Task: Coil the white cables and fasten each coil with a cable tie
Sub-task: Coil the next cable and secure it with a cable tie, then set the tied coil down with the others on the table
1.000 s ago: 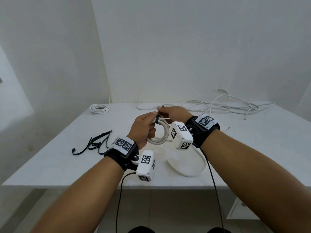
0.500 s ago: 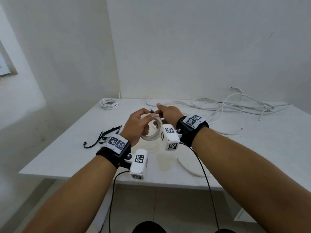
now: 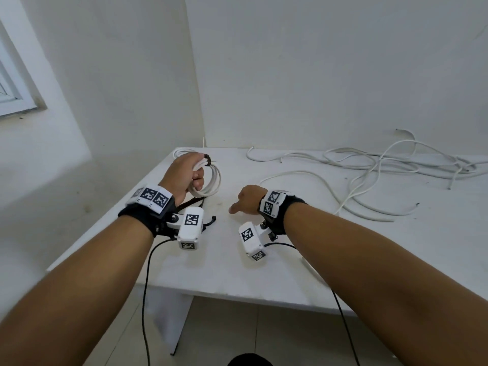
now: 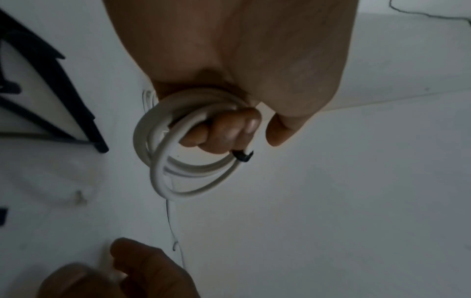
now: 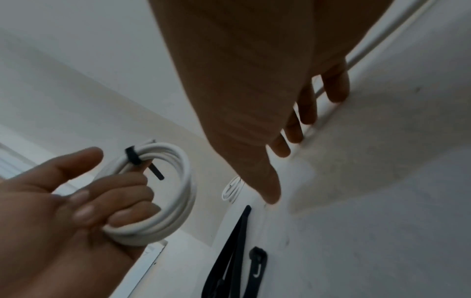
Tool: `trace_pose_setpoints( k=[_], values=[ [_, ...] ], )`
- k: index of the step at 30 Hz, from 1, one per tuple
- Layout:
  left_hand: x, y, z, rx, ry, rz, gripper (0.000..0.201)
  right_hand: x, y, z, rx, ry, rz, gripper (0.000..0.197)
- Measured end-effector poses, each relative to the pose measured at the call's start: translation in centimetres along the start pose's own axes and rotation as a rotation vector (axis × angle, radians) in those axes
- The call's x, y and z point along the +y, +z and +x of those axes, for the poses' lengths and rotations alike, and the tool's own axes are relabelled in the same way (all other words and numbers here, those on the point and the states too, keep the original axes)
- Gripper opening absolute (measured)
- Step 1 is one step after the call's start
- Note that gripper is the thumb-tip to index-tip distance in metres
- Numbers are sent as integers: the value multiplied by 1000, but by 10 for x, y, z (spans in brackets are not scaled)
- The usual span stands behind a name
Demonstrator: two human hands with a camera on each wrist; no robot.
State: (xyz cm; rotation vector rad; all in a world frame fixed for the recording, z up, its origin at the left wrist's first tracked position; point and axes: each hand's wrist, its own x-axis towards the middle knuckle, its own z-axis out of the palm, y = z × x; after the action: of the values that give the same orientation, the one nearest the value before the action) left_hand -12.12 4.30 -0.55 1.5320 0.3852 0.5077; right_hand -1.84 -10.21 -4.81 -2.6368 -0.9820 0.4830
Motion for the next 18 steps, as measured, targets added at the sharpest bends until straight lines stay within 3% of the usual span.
trace_pose_setpoints(
  k=[1,4,8,12,18],
  values=[
    [0,-1,7,-12,-17,14,21,1,1,4,-8,9,-35,54],
    [0,2,30,-12,-2,116,22,9,5,11,-18,56,-124,101],
    [-4,7,69,1,6,463,23,20,9,20,-67,100,-193,143],
    [-12,10,116,-10,-22,712,18,18,16,26,-111,109,-192,157],
    [-31,25,172,-53,10,953,14,18,15,33,-149,126,-184,157]
  ],
)
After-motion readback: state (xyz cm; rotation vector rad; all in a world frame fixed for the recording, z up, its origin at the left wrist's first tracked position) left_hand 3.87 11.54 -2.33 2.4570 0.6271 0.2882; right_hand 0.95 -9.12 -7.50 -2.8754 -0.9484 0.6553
